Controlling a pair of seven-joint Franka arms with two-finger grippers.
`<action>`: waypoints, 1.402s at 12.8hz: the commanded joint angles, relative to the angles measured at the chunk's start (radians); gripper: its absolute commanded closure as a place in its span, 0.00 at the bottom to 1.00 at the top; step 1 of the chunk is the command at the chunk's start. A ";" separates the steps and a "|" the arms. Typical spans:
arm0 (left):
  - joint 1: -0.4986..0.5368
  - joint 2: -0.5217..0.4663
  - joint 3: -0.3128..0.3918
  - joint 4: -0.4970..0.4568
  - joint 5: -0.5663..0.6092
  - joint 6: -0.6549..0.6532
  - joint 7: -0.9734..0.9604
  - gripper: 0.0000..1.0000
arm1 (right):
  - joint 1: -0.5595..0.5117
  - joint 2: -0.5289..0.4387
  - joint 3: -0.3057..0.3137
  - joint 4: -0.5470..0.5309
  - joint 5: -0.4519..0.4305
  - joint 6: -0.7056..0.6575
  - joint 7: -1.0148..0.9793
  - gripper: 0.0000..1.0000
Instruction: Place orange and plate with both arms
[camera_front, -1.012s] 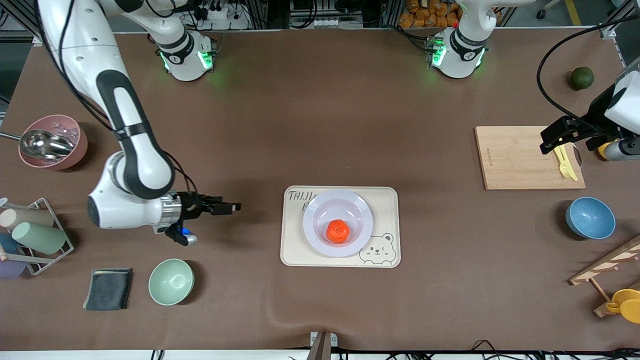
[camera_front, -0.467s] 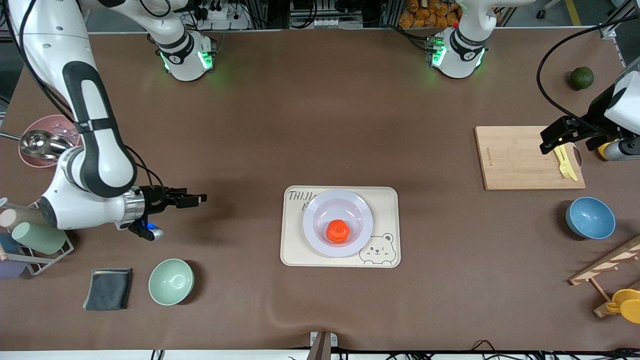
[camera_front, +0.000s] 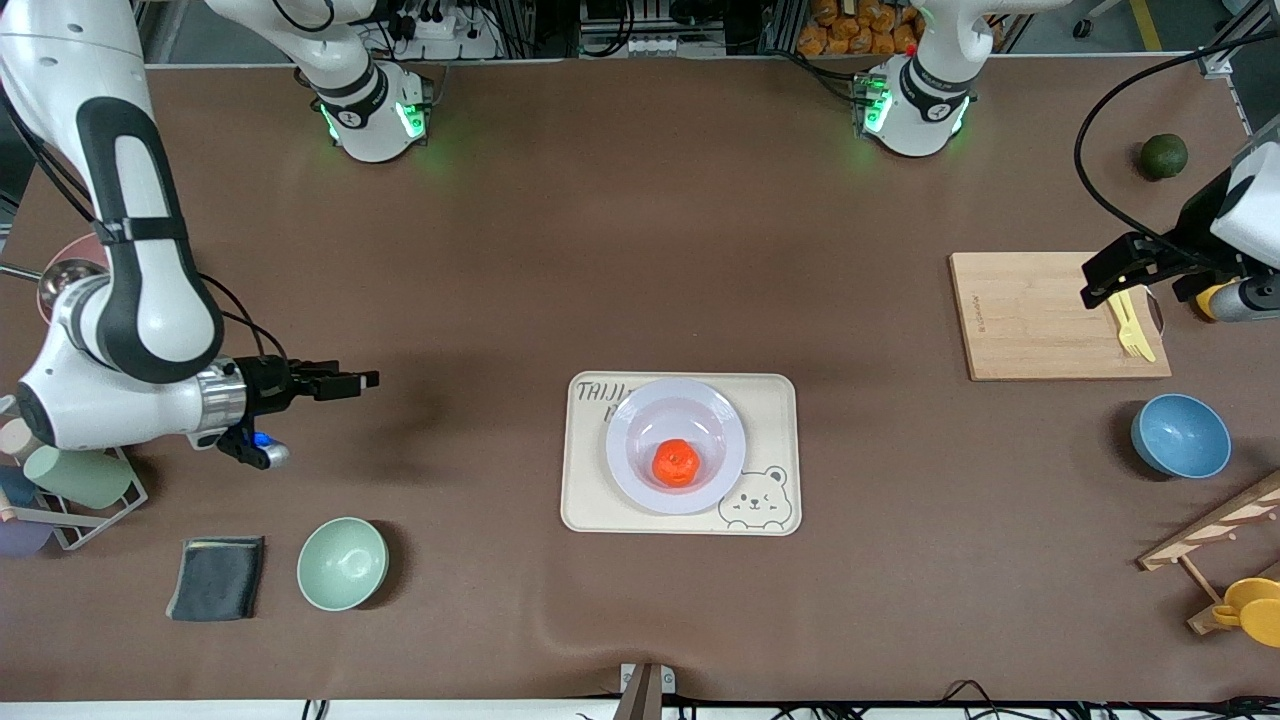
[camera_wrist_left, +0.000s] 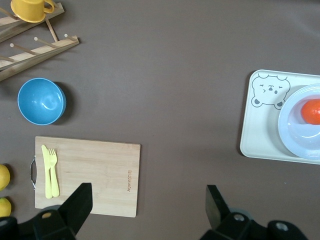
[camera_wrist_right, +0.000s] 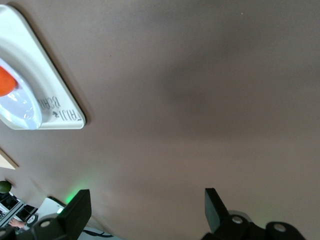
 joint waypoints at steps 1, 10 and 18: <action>0.004 -0.015 0.001 -0.009 -0.019 0.002 0.026 0.00 | -0.010 -0.083 0.013 -0.017 -0.063 -0.021 0.008 0.00; 0.006 -0.017 0.002 -0.007 -0.020 -0.002 0.026 0.00 | -0.019 -0.409 0.019 0.008 -0.278 -0.171 0.034 0.00; 0.006 -0.018 0.005 -0.001 -0.002 -0.005 0.028 0.00 | -0.019 -0.534 0.056 0.017 -0.368 -0.078 0.037 0.00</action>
